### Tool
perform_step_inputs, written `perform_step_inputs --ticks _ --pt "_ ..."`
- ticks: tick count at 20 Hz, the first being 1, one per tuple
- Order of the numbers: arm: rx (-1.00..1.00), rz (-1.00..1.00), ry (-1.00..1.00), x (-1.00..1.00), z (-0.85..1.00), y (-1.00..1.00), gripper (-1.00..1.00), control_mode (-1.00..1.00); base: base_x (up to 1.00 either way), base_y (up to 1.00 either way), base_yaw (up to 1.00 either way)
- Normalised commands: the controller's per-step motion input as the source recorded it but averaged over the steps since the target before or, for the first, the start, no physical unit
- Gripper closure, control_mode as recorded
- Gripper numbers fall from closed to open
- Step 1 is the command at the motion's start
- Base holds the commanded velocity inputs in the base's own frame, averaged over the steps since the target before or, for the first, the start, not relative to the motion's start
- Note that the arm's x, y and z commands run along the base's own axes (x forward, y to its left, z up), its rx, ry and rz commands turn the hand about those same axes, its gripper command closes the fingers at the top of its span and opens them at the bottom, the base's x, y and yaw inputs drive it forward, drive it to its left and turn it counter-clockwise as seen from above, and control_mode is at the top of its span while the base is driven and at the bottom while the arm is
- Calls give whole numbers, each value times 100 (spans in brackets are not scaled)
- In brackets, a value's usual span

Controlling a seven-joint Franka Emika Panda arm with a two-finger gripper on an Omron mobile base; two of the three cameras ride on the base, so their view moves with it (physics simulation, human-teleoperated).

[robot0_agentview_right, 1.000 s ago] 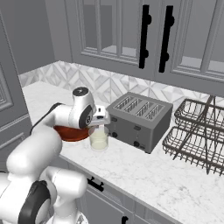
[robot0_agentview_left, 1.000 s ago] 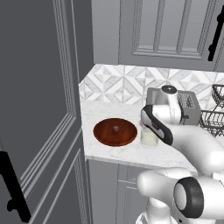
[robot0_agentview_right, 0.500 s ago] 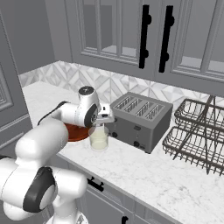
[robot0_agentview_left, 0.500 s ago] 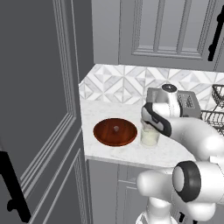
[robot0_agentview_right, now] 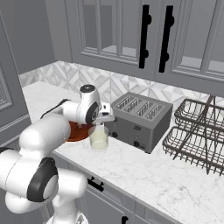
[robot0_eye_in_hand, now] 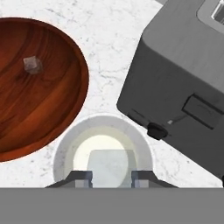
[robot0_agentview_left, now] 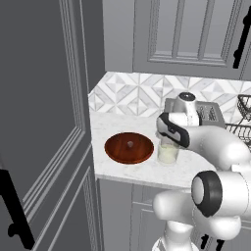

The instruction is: Grab a lemon wedge from the fridge and one ice cube from the ice bowl, and put them in the glass of lemonade.

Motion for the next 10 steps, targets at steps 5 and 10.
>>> perform_step_inputs --ticks 5,10 --pt "8 1 -3 -4 -20 20 100 -100 0 0 0" --pt "0 0 0 0 -15 -8 100 -100 0 0 0"
